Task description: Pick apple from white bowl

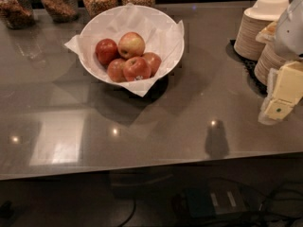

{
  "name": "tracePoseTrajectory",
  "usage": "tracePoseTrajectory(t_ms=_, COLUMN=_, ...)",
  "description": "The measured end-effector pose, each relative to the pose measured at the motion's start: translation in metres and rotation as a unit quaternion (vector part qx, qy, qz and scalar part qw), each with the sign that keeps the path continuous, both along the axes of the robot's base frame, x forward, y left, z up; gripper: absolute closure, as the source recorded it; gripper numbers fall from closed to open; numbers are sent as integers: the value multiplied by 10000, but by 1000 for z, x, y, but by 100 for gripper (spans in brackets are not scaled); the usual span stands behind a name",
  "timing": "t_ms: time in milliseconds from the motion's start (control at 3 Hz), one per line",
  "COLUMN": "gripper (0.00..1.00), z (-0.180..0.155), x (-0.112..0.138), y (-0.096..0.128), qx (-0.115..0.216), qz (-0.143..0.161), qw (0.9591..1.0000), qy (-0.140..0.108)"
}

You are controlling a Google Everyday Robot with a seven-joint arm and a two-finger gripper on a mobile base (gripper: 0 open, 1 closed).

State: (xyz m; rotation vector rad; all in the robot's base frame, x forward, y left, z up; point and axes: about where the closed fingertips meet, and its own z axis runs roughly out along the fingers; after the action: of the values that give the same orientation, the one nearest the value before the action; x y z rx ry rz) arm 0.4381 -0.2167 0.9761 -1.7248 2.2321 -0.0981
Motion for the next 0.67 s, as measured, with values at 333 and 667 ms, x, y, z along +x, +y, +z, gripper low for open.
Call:
tracePoseTrajectory(t_ms=333, gripper=0, z=0, x=0, y=0, qx=1, qz=0, qw=10000, qy=-1)
tracePoseTrajectory(t_ms=667, gripper=0, z=7, x=20, y=17, qx=299, qz=54, qw=9993, qy=-233)
